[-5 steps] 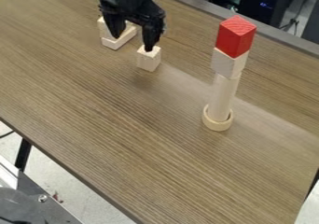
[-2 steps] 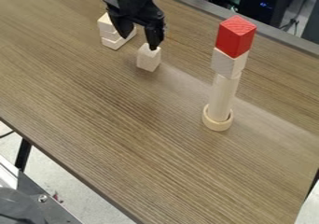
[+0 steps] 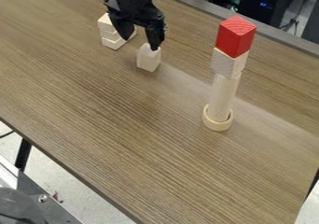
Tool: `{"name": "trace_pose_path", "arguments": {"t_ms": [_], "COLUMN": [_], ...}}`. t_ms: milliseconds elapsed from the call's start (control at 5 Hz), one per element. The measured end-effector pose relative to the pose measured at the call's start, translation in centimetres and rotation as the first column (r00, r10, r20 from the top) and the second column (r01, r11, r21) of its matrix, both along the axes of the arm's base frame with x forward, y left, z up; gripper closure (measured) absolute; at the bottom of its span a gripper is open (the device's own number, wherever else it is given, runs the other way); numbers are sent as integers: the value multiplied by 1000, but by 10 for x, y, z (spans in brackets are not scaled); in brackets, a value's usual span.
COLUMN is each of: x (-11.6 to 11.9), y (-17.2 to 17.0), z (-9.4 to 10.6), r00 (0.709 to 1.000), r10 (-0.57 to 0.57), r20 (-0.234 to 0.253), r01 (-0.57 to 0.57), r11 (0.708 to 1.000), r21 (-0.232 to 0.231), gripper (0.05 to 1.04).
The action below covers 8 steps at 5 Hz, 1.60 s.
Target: Put the cube on top of the red cube
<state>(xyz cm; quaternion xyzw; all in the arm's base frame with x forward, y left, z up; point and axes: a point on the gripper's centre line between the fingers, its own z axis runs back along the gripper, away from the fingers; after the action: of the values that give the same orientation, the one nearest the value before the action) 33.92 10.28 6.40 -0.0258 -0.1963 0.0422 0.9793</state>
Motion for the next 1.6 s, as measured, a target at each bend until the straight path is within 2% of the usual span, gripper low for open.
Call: {"name": "trace_pose_path", "arguments": {"t_ms": [400, 1000, 1400, 1600], "x": [5, 7, 11, 14], "y": [-2, -8, -24, -28], "z": [-4, -5, -22, -34], "r00": [1000, 1000, 999, 998], "r10": [4, 0, -27, -18], "r20": [11, 21, -22, -62], "r01": [-4, 0, 27, 22], "r11": [1000, 1000, 999, 998], "r21": [8, -8, 27, 66], "gripper": [85, 85, 118, 393]}}
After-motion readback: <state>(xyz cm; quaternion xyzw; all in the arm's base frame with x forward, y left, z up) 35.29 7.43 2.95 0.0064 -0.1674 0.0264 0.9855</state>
